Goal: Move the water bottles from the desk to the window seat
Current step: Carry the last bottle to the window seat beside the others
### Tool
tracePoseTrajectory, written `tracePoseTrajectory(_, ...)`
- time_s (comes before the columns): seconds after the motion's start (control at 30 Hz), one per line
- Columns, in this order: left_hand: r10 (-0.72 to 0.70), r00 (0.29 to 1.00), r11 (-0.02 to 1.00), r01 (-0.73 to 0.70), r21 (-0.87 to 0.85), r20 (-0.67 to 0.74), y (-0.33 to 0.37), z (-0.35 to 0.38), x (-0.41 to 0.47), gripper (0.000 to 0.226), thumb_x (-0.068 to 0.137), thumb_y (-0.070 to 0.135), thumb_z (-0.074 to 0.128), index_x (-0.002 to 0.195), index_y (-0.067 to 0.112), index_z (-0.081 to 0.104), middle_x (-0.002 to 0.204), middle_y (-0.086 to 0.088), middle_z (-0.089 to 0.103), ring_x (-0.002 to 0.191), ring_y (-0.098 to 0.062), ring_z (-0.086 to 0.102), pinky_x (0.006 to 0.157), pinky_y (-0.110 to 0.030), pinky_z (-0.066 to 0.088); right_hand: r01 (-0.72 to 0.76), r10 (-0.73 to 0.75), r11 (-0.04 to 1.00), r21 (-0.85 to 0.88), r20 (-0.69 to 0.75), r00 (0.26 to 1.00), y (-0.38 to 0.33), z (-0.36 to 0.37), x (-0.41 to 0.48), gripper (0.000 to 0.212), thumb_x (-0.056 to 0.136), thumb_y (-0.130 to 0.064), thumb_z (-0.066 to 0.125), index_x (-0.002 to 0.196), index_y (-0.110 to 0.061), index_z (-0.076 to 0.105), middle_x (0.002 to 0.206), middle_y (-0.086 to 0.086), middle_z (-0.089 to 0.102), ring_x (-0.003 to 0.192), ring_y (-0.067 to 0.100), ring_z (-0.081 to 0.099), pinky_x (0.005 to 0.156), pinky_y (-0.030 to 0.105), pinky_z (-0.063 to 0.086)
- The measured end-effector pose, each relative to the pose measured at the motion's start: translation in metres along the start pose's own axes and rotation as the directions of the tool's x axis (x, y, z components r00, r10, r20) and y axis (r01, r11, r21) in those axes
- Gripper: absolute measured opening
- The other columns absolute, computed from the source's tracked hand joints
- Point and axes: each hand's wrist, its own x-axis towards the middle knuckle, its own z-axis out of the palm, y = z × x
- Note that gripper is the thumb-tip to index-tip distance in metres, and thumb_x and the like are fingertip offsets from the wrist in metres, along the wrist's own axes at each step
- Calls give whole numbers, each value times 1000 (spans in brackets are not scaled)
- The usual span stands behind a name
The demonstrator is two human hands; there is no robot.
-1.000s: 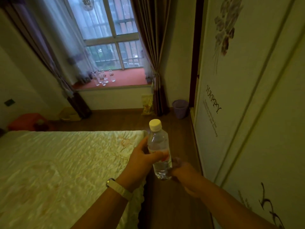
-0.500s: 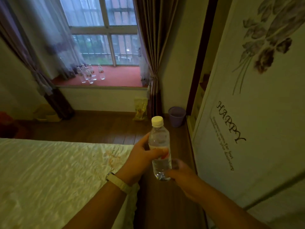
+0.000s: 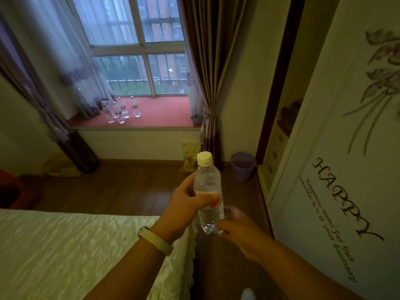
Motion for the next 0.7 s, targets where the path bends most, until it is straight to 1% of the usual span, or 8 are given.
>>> tracePoseTrajectory(0.07, -17, 1000, 1000, 17, 0, -12, -5, -4, 25, 60, 72, 13, 80, 128, 23, 60, 114, -5, 73, 107, -25, 70, 89, -40, 58, -19, 19, 1000, 15, 20, 1000, -9, -5, 27, 44, 84, 5, 65, 114, -23, 51, 110, 8, 63, 102, 25, 64, 96, 43, 54)
tracePoseTrajectory(0.13, -32, 999, 999, 33, 14, -29, -9, -7, 54, 61, 73, 13, 79, 130, 23, 59, 115, -5, 72, 107, -24, 69, 88, -39, 58, -34, 33, 999, 16, 47, 998, -19, -12, 57, 45, 84, 6, 65, 114, -22, 50, 110, 8, 63, 103, 25, 64, 96, 44, 54)
tracePoseTrajectory(0.23, -54, 997, 998, 56, 27, -54, -11, -11, 104, 58, 77, 8, 79, 130, 22, 59, 116, -7, 71, 108, -26, 69, 91, -42, 58, -53, 52, 999, 13, 89, 995, -37, -23, 107, 44, 85, 4, 65, 117, -22, 51, 112, 9, 63, 105, 26, 64, 94, 42, 55)
tracePoseTrajectory(0.33, -52, 994, 998, 54, 19, -97, -7, -11, 159, 55, 80, 0, 76, 128, 22, 61, 114, -6, 72, 107, -26, 69, 91, -43, 58, -29, 29, 1000, 0, 104, 994, -65, -40, 158, 41, 86, 4, 65, 113, -24, 53, 113, 9, 63, 103, 24, 64, 90, 38, 56)
tracePoseTrajectory(0.47, -46, 993, 999, 49, 24, -112, 6, -3, 231, 56, 78, 4, 77, 129, 22, 60, 118, -9, 71, 109, -27, 69, 92, -46, 57, -13, 19, 999, -49, 120, 993, -109, -69, 219, 43, 85, 3, 66, 121, -18, 53, 113, 8, 64, 105, 24, 65, 96, 45, 54)
tracePoseTrajectory(0.53, -38, 990, 999, 42, 24, -134, 13, -2, 263, 57, 75, 8, 78, 128, 19, 60, 117, -9, 71, 109, -28, 69, 93, -49, 57, 5, 4, 998, -62, 136, 991, -129, -82, 247, 43, 84, 3, 67, 120, -19, 54, 114, 9, 64, 106, 25, 65, 97, 47, 53)
tracePoseTrajectory(0.6, -28, 989, 999, 32, 24, -148, 19, -2, 290, 57, 74, 11, 79, 128, 18, 59, 116, -9, 71, 108, -28, 70, 93, -49, 57, 21, -7, 996, -85, 155, 988, -148, -93, 273, 46, 83, -1, 70, 121, -21, 54, 116, 8, 63, 107, 25, 64, 97, 47, 53)
tracePoseTrajectory(0.7, -16, 988, 999, 22, 35, -151, 24, -9, 323, 50, 80, 6, 77, 126, 17, 60, 115, -9, 72, 106, -28, 70, 91, -46, 58, 28, -5, 992, -126, 175, 985, -169, -99, 307, 53, 81, -7, 73, 126, -25, 52, 118, 6, 63, 109, 25, 63, 98, 48, 53)
